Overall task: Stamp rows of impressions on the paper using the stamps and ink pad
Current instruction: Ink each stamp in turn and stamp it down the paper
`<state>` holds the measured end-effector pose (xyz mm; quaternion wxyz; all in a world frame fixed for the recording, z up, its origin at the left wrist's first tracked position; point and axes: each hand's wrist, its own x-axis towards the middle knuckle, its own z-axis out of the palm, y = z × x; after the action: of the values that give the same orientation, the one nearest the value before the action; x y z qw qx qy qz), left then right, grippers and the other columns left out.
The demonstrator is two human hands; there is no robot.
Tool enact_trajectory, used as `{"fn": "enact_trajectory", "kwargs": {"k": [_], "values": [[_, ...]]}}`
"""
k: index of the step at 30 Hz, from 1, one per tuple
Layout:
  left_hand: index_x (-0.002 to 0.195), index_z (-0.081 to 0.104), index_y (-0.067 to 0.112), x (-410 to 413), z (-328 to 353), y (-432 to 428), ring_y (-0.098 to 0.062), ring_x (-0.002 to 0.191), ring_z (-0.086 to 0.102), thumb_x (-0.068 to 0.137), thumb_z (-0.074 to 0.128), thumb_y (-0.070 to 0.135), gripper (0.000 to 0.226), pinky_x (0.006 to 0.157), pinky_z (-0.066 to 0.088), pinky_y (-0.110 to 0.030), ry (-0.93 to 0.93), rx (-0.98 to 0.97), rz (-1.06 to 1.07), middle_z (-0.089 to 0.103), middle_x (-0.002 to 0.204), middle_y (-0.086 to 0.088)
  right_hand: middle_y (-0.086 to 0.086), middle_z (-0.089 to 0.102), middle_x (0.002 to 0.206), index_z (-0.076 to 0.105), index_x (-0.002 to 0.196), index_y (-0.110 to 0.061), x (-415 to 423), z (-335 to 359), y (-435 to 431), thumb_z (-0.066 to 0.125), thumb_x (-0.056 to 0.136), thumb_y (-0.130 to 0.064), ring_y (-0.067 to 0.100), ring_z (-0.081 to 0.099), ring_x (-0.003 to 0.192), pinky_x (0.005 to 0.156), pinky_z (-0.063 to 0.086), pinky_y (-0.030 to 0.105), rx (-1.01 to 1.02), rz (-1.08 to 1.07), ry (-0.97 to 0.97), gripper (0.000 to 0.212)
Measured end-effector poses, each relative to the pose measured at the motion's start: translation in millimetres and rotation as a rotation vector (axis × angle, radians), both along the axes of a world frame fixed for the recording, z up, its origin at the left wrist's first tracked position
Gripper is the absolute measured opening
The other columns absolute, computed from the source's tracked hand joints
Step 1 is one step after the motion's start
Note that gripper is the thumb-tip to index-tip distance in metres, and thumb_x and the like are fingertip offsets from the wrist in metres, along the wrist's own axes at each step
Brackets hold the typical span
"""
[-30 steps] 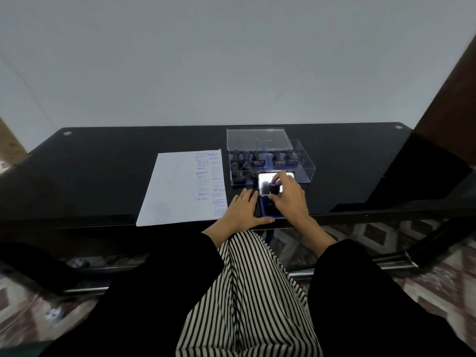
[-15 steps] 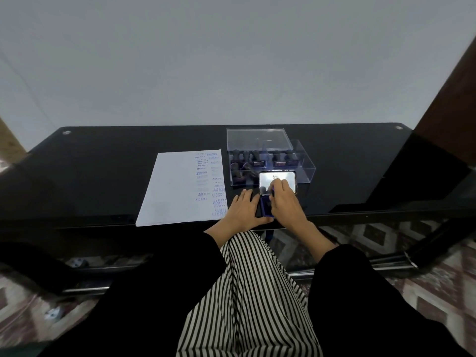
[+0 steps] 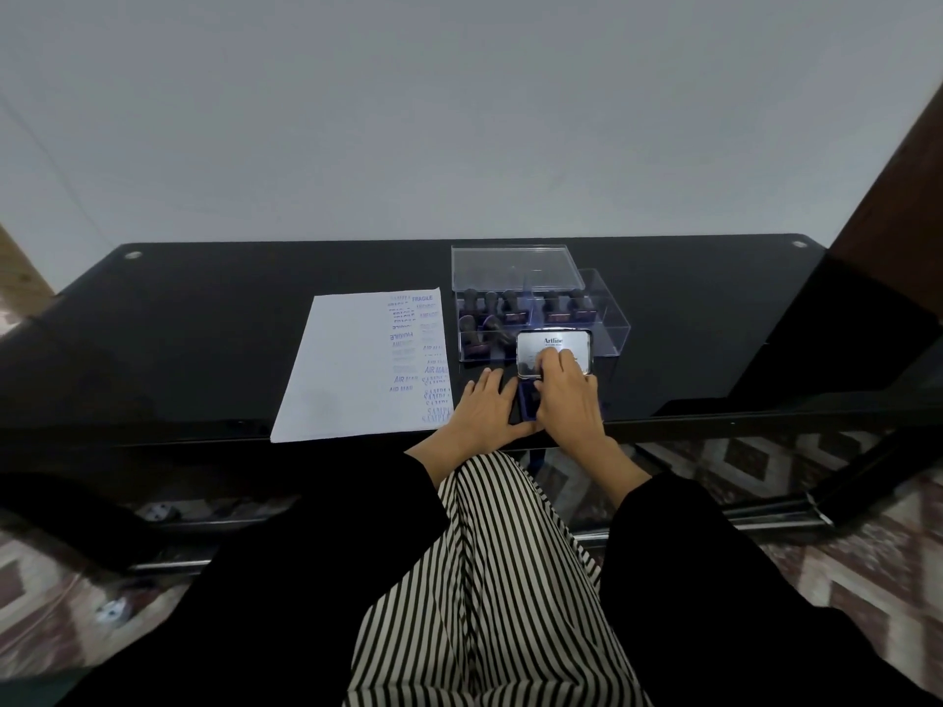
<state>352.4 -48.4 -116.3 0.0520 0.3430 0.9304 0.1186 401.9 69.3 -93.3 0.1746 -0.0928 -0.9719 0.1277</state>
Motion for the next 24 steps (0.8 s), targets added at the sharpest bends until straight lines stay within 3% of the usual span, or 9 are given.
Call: {"fn": "enact_trajectory", "kwargs": {"k": [13, 24], "values": [[0.145, 0.024, 0.006, 1, 0, 1, -0.033, 0.141, 0.018, 0.088, 0.047, 0.056, 0.079, 0.116, 0.018, -0.050, -0.003, -0.001, 0.007, 0.023, 0.149, -0.018, 0.003, 0.052, 0.112, 0.050, 0.112, -0.013, 10, -16, -1, 0.048, 0.092, -0.009, 0.018, 0.051, 0.102, 0.091, 0.036, 0.035, 0.030, -0.036, 0.118, 0.021], [0.148, 0.018, 0.006, 3, 3, 0, -0.031, 0.145, 0.010, 0.091, 0.042, 0.055, 0.079, 0.117, 0.011, -0.049, -0.022, -0.038, 0.004, 0.015, 0.154, -0.017, 0.001, 0.050, 0.109, 0.047, 0.109, -0.016, 0, -5, 1, 0.047, 0.090, -0.009, 0.017, 0.050, 0.100, 0.093, 0.031, 0.035, 0.041, -0.027, 0.054, 0.020]]}}
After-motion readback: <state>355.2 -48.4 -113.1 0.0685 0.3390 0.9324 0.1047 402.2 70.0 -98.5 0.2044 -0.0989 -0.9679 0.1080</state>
